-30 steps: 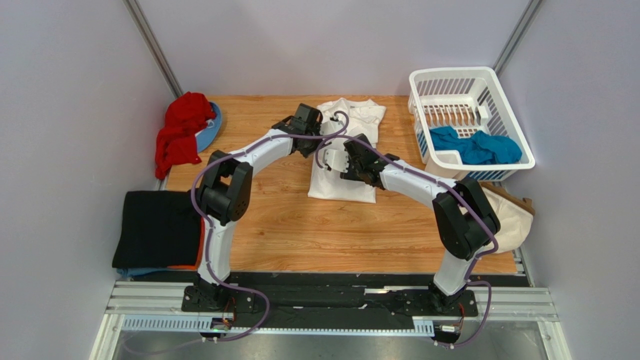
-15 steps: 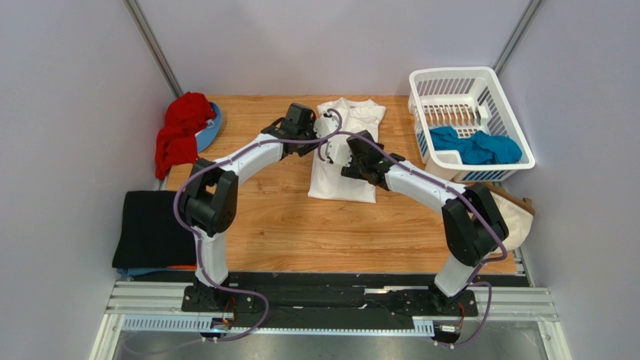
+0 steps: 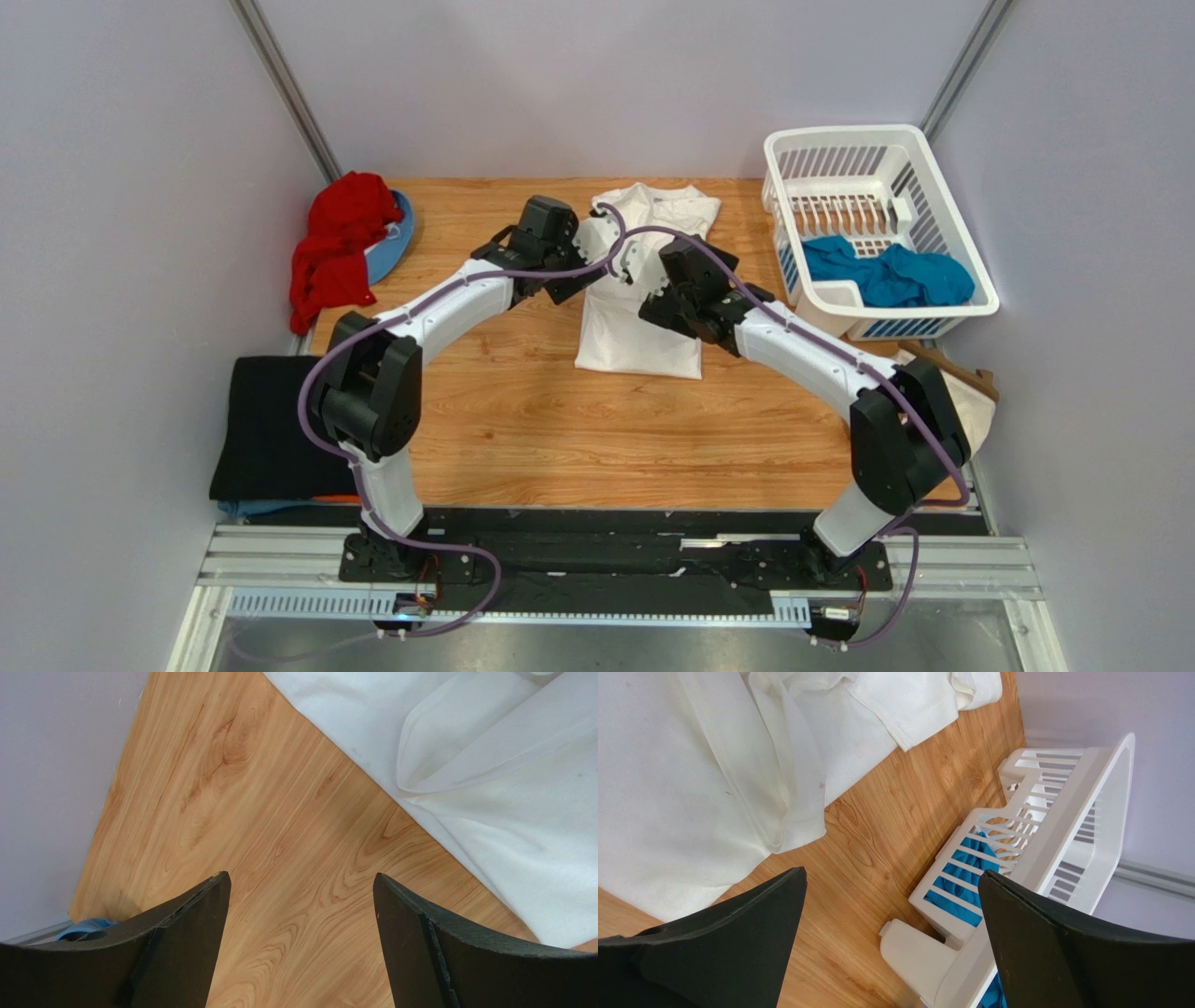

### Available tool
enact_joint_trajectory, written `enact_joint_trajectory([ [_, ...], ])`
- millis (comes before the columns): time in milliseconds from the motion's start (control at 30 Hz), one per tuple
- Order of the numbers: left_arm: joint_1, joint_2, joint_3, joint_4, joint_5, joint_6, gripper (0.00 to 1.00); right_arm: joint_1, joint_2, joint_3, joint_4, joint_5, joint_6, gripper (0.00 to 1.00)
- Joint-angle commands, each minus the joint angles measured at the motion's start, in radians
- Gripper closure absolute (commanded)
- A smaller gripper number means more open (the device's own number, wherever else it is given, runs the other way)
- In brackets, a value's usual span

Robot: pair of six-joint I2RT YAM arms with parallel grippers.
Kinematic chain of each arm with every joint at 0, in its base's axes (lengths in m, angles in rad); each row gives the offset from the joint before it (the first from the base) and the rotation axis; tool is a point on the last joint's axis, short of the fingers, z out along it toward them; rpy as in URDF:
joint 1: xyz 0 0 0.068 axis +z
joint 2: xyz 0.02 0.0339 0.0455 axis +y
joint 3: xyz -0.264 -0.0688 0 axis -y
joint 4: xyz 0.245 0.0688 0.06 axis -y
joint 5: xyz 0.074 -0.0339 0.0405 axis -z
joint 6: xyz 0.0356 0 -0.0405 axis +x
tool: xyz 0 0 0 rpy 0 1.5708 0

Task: Fold and stack the t-shirts
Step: Fold the tshirt

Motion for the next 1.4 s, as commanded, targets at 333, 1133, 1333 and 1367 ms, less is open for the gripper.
enact_joint_trajectory([
  [333, 0.009, -0.168, -0.125, 0.008, -0.018, -0.056, 0.15, -0.063, -0.051, -0.004, -0.033, -0.056, 0.264, 0.00],
  [1133, -0.036, -0.132, -0.214, -0.049, 0.237, -0.054, 0.15, 0.006, -0.139, -0.234, -0.046, -0.165, 0.136, 0.00],
  [1333, -0.057, -0.069, -0.211, -0.032, 0.225, -0.044, 0.15, 0.058, -0.085, -0.234, -0.018, -0.156, 0.128, 0.00],
  [1367, -0.057, -0.055, -0.207, -0.032, 0.227, -0.044, 0.15, 0.063, -0.075, -0.230, -0.017, -0.167, 0.131, 0.00],
])
